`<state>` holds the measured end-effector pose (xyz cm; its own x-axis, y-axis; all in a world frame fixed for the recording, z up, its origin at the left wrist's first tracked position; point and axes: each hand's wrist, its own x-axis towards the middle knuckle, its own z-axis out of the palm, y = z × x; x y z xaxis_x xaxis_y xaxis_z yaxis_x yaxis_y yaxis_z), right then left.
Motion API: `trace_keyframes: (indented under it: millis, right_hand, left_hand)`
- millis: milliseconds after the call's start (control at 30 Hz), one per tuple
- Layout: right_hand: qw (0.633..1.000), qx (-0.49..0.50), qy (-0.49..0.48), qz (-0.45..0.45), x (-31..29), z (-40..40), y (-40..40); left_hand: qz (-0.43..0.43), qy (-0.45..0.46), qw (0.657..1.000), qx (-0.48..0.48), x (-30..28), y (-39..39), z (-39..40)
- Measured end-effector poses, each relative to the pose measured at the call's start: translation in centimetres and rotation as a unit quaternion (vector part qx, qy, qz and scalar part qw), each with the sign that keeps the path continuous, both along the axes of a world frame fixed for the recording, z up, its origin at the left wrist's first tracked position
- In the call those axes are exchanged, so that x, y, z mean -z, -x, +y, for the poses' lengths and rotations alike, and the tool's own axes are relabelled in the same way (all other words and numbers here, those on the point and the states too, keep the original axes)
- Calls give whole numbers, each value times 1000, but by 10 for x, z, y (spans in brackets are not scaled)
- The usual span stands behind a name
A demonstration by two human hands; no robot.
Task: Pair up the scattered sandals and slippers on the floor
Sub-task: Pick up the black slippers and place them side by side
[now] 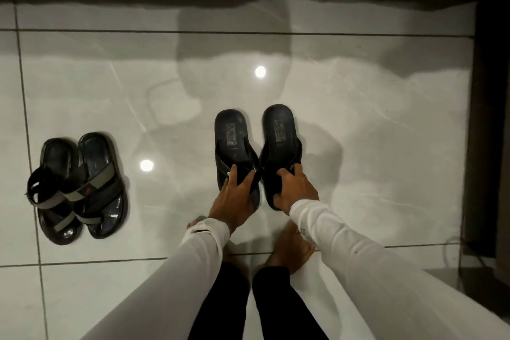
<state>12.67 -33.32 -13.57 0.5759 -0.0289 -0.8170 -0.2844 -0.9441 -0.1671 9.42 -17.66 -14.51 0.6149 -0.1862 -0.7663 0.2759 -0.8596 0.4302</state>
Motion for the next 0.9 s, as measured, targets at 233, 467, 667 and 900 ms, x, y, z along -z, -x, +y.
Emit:
trace_keyframes:
  millis: [233,467,667,900]
  right_hand:
    - [997,-62,23,-46,13,8,-7]
    - [993,-81,40,-78,33,-1,-8]
    - [991,-85,50,-88,33,-81,-84]
    - [992,-61,80,-74,35,-169,-162]
  left_hand:
    - [-22,-28,998,-48,14,-19,26]
    - [-4,-73,995,-68,33,-61,-25]
    - [6,-94,994,-50,33,-130,-99]
    - [9,-92,995,-36,38,-214,-193]
